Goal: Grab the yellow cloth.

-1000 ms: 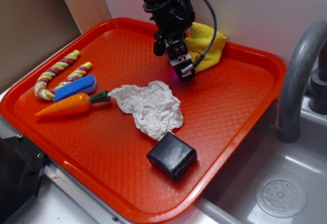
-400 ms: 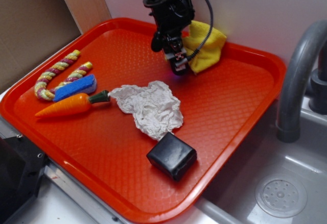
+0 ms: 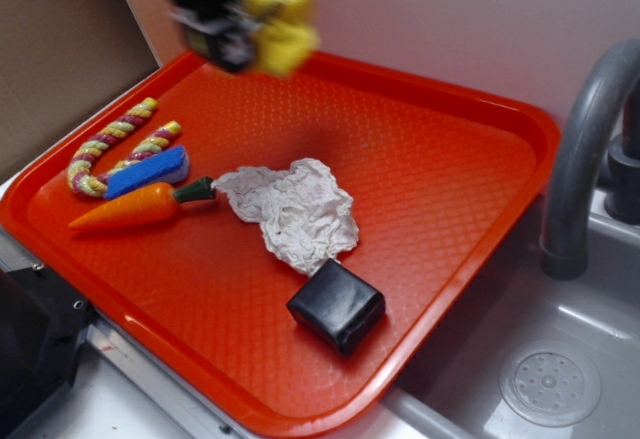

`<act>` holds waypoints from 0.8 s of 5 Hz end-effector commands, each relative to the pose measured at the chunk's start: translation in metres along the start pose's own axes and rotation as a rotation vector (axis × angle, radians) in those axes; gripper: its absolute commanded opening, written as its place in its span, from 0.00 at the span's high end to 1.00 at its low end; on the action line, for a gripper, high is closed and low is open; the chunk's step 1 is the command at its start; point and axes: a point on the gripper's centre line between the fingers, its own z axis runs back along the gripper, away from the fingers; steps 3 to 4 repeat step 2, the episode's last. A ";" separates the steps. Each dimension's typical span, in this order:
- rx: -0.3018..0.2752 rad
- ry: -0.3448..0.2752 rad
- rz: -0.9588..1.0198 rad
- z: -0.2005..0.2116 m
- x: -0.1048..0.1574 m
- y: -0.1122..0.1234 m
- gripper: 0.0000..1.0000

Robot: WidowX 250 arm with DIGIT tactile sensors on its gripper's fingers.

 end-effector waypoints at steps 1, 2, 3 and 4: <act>-0.081 -0.081 0.275 0.071 -0.019 0.017 1.00; 0.004 -0.057 0.301 0.047 0.002 0.006 1.00; 0.004 -0.057 0.301 0.047 0.002 0.006 1.00; 0.004 -0.057 0.301 0.047 0.002 0.006 1.00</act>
